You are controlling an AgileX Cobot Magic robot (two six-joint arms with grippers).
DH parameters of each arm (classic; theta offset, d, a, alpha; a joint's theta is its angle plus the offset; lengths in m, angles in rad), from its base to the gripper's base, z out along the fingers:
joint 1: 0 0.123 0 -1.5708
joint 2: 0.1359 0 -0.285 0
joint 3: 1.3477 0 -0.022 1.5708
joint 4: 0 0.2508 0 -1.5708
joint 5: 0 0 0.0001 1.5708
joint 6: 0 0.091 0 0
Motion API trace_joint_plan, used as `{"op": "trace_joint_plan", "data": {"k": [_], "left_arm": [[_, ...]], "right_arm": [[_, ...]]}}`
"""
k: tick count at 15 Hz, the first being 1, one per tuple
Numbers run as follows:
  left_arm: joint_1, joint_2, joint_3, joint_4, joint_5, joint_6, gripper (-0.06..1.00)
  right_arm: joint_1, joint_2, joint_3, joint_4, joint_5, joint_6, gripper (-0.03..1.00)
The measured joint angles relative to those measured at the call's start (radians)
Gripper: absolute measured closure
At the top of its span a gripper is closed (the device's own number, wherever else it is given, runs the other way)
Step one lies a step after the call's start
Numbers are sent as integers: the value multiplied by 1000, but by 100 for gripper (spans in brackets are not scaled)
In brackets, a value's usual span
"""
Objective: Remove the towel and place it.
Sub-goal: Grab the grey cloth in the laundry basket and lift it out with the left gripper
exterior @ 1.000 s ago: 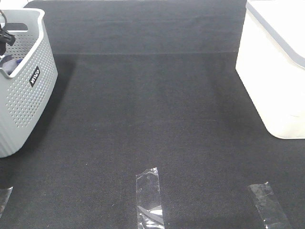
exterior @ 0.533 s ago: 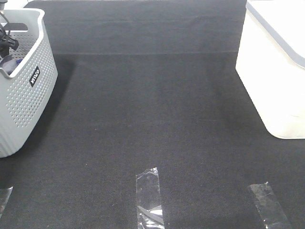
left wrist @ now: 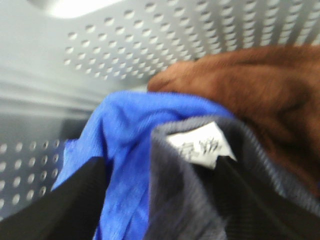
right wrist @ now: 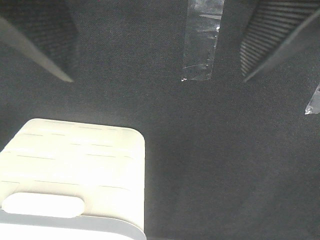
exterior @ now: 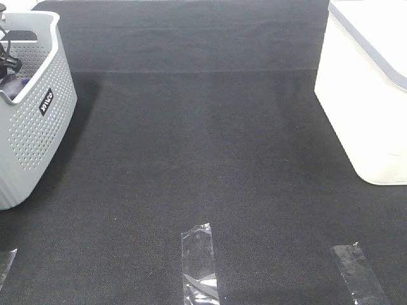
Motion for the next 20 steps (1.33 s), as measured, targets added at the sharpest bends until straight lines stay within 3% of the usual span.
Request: {"op": "trace_joint_plan", "data": {"k": [4, 9, 13, 20], "left_arm": [[0, 0, 0, -39, -27, 18, 43], [0, 0, 0, -42, -29, 19, 62], [0, 0, 0, -37, -29, 19, 94], [0, -21, 0, -39, 8, 16, 94]], "right_arm": [[0, 0, 0, 0, 0, 0, 16], [0, 0, 0, 0, 0, 0, 16], [0, 0, 0, 0, 0, 0, 16], [0, 0, 0, 0, 0, 0, 16]]}}
